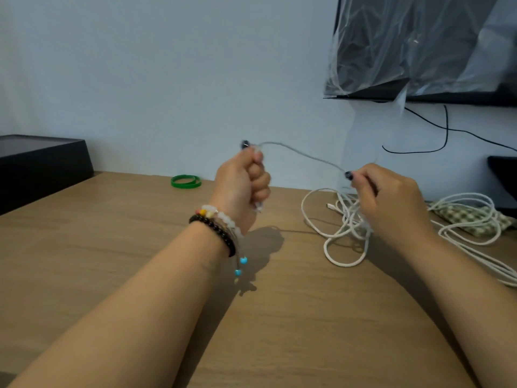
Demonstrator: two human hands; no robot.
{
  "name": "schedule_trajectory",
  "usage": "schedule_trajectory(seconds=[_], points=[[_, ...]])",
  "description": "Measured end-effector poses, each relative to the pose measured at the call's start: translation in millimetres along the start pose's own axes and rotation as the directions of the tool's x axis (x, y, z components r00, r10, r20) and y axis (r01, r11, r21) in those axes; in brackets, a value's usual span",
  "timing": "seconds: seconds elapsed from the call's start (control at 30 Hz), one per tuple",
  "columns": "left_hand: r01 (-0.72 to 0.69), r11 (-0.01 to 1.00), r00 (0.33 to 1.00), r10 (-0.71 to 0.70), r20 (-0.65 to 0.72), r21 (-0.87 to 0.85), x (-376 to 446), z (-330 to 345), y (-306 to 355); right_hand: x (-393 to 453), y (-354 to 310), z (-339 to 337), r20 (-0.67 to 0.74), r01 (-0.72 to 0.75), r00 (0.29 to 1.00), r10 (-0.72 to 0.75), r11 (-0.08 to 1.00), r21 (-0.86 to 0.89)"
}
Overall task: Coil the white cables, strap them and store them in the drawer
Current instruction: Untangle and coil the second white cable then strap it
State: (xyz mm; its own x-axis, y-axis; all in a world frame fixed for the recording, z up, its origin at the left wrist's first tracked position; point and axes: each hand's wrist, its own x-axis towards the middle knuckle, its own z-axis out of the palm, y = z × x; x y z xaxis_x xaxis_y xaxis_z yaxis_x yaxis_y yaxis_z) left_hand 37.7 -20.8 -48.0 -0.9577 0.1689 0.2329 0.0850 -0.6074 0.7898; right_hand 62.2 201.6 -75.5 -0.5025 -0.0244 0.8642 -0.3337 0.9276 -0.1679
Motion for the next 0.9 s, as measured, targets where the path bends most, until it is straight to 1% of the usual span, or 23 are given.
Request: schedule_trajectory(seconds=[0.03,0.07,0.1,0.17,0.2,0.23,0.33,0.4,0.47,0.53,0.6,0.67,0.73,0.8,0.83,0.9], points=[[-0.024,0.998,0.998,0.021,-0.052,-0.062,3.2,-4.4,6.8,0.9,5.6,-4.1,-0.026,-0.019,0.999,0.019,1.000,-0.012],[-0.045,0.996,0.995,0.038,-0.087,-0.081,5.5,-8.2,10.8,1.7,9.8,-7.3,-0.047,-0.035,0.998,0.035,0.999,-0.003],[-0.056,0.996,0.994,0.049,-0.098,-0.070,6.2,-9.9,11.9,2.3,11.1,-9.3,-0.063,-0.048,0.997,0.048,0.999,0.009],[-0.047,0.999,0.996,0.048,-0.071,0.008,4.3,-7.4,6.2,2.9,7.7,-8.3,-0.058,-0.069,0.996,0.070,0.997,0.021],[-0.035,0.997,0.998,0.038,-0.044,0.071,2.4,-4.3,0.9,3.3,4.5,-5.9,-0.016,-0.083,0.996,0.084,0.996,0.024],[-0.022,0.989,1.000,0.025,-0.015,0.147,0.5,-1.3,-4.6,3.0,0.5,-2.8,0.055,-0.099,0.994,0.098,0.995,0.026],[-0.006,0.928,0.996,-0.029,0.087,0.373,-5.3,4.5,-17.6,-1.0,-11.1,2.2,0.290,-0.150,0.949,0.125,0.986,0.066],[0.004,0.891,0.983,-0.087,0.162,0.453,-8.8,6.7,-23.9,-2.9,-18.9,2.5,0.378,-0.168,0.918,0.117,0.980,0.106],[0.010,0.869,0.964,-0.140,0.227,0.494,-11.8,9.0,-27.6,-4.5,-24.4,4.6,0.410,-0.114,0.911,0.049,0.984,0.136],[0.001,0.849,0.947,-0.170,0.273,0.528,-12.6,9.4,-29.0,-5.4,-25.2,8.5,0.422,-0.052,0.907,-0.002,0.992,0.117],[-0.029,0.805,0.934,-0.189,0.303,0.592,-12.2,7.6,-30.6,-6.3,-22.9,13.3,0.397,-0.014,0.918,-0.016,0.997,0.072],[-0.067,0.741,0.924,-0.206,0.322,0.668,-12.2,6.7,-33.6,-7.1,-20.3,16.0,0.297,0.029,0.954,-0.036,0.999,0.027],[-0.053,0.725,0.923,-0.228,0.312,0.686,-11.4,6.7,-36.0,-4.4,-18.3,14.5,0.209,0.104,0.973,-0.102,0.995,0.003],[-0.021,0.744,0.935,-0.222,0.278,0.668,-10.3,6.8,-36.4,-2.2,-18.0,12.0,0.199,0.158,0.966,-0.165,0.986,0.051],[-0.011,0.752,0.946,-0.206,0.251,0.659,-9.8,6.8,-36.5,-2.4,-20.7,10.8,0.223,0.148,0.960,-0.168,0.984,0.103],[0.021,0.783,0.966,-0.175,0.188,0.621,-8.7,7.4,-35.7,-4.5,-27.1,11.1,0.272,0.074,0.953,-0.133,0.974,0.215]])
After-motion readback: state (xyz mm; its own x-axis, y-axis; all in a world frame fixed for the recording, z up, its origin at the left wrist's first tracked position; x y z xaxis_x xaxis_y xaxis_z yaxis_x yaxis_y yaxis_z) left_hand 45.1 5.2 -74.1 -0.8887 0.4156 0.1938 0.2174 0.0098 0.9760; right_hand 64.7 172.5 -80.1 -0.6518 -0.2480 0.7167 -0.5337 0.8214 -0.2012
